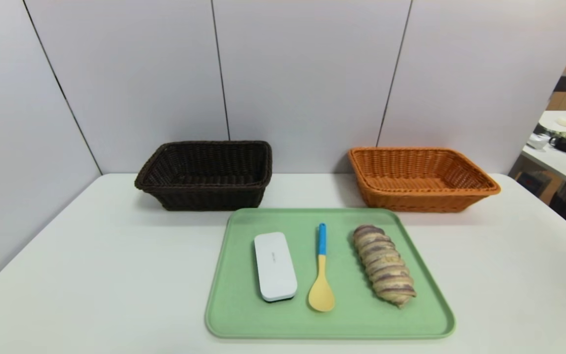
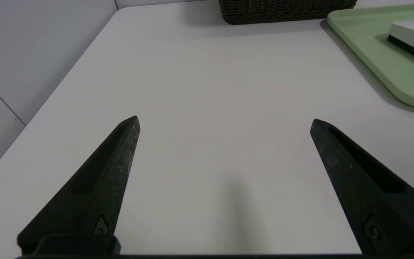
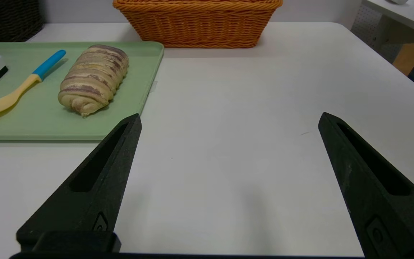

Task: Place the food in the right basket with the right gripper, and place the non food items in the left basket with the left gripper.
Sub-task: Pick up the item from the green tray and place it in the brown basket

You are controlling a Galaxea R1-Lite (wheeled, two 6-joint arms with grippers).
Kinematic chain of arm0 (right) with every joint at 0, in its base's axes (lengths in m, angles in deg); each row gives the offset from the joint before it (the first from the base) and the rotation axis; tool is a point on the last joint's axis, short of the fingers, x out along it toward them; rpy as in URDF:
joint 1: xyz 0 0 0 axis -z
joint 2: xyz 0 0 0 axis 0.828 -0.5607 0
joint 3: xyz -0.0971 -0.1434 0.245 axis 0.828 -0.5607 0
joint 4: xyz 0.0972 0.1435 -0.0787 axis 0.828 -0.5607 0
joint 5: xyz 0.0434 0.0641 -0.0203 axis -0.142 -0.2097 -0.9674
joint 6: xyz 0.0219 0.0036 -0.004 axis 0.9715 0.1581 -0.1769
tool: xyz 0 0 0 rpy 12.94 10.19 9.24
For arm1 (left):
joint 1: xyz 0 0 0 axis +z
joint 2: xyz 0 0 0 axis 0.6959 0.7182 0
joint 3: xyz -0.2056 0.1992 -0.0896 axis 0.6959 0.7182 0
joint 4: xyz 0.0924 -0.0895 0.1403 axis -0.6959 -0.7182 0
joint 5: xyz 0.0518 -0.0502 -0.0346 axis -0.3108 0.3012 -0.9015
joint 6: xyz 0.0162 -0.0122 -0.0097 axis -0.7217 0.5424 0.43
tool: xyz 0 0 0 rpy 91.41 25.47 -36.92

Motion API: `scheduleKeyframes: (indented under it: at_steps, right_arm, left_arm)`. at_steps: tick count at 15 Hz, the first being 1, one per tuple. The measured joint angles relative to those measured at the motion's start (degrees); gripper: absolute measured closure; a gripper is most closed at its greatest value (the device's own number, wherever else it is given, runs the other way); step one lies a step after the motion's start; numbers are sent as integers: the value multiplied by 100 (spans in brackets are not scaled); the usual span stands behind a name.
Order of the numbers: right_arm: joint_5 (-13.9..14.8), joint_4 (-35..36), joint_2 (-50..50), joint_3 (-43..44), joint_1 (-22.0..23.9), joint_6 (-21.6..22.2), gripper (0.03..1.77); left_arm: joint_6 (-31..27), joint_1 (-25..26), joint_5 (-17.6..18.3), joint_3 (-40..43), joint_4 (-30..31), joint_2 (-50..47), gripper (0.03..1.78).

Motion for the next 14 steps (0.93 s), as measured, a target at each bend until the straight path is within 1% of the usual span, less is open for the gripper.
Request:
scheduleKeyframes:
  at_steps: [4, 6, 11, 14]
  right_arm:
    - [0, -2, 2, 0, 1, 0, 10]
    - [2, -2, 2, 0, 4, 0, 11]
    - [2, -2, 2, 0, 0, -6, 11]
    - [0, -2, 2, 0, 4, -48, 11]
  left_arm:
    - [-11, 0, 0, 0, 0, 0, 12]
    - [-112, 0, 29, 0, 4, 0, 12]
    - [11, -2, 16, 0, 6, 0, 12]
    - [-22, -2, 22, 0, 22, 0, 12]
